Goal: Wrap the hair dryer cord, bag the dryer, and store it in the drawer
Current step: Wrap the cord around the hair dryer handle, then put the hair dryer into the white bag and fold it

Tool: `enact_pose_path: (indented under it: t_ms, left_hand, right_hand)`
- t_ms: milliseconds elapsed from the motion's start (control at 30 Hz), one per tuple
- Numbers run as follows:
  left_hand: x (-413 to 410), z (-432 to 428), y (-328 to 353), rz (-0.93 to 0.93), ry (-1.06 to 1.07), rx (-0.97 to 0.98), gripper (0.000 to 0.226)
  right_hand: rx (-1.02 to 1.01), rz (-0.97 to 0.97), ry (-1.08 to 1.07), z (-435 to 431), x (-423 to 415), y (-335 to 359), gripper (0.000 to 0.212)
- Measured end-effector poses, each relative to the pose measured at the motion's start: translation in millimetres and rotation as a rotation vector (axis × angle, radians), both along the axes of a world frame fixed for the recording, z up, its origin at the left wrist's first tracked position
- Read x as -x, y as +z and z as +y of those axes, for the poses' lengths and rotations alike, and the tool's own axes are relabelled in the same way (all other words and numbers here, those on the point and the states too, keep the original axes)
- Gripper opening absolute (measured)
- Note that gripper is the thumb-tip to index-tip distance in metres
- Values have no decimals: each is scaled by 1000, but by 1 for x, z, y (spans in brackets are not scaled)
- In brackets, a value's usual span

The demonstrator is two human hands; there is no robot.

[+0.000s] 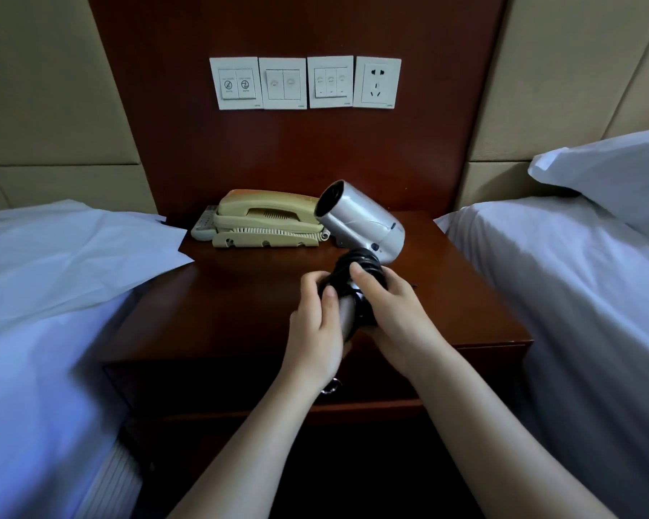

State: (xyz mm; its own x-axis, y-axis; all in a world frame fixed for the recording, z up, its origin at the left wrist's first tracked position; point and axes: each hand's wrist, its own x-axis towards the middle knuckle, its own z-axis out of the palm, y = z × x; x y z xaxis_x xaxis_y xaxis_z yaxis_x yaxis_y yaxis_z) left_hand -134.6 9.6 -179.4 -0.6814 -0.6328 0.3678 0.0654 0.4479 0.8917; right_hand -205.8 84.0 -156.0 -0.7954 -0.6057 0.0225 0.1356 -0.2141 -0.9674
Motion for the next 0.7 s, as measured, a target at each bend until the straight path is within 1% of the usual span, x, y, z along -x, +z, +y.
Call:
enact_pose_path:
  t_ms: [67, 133, 233, 333, 433, 500, 567, 633, 700]
  left_hand:
    - [2, -1, -2, 8, -34, -36, 32]
    - [2, -4, -3, 1, -47, -40, 23]
    - [-1, -5, 1, -31, -46, -41, 18]
    - [-8, -18, 3, -88, -31, -7, 22]
    - [-22, -39, 5, -129, -35, -10, 25]
    - [-35, -57, 8, -171, 12, -7, 23]
    - [-48, -79, 11, -204, 70, -11, 15]
    - [-60, -108, 15, -251, 189, 77, 10]
    - [-70, -139, 19, -324, 319, 182, 16]
  right_hand:
    - [39, -32, 4, 1, 3, 2, 33]
    - [50, -36, -1, 1, 4, 2, 31]
    - [39, -86, -45, -5, 0, 1, 33]
    - [50, -175, -45, -13, -6, -2, 38]
    - [81, -239, -18, -24, -10, -1, 33]
    - [95, -271, -13, -30, -10, -1, 27]
    - [114, -310, 2, -34, -9, -2, 24]
    - [123, -335, 21, -39, -10, -3, 23]
    - [123, -343, 36, -43, -11, -3, 22]
